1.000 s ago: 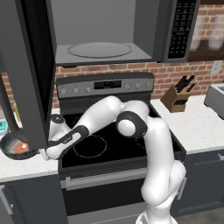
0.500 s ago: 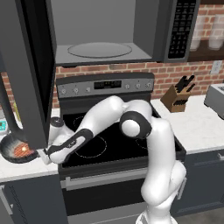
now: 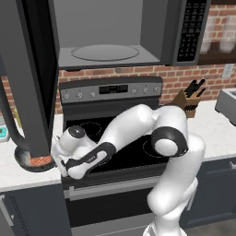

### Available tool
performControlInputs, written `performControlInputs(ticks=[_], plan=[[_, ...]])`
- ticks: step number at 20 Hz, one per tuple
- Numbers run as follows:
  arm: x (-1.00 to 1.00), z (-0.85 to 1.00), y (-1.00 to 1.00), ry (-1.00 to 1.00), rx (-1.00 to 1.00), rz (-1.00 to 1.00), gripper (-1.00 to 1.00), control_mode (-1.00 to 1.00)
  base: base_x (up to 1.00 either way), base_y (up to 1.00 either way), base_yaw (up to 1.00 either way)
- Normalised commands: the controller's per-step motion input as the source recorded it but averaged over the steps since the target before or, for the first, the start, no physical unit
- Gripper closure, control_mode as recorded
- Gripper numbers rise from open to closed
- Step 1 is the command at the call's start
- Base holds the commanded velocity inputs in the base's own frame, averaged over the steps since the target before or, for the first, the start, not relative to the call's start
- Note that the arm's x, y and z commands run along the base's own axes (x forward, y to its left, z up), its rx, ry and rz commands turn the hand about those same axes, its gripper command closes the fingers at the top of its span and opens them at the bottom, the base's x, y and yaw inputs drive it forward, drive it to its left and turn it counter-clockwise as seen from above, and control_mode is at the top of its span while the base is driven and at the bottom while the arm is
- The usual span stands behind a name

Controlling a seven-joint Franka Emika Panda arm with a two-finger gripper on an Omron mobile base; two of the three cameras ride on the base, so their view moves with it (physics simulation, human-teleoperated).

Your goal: Open the microwave, place the bowl with waffle inside the microwave, then close the microwave door and turn it on.

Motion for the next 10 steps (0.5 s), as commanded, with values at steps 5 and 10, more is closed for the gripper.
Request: performControlInputs(ticks=[5, 10], plan=[[-0.39, 0.55, -0.71, 0.0, 0.04, -0.24, 1.0, -1.0, 0.0, 0.0, 0.0], [-0.53, 0.64, -0.72, 0.0, 0.04, -0.24, 1.0, -1.0, 0.0, 0.0, 0.0]])
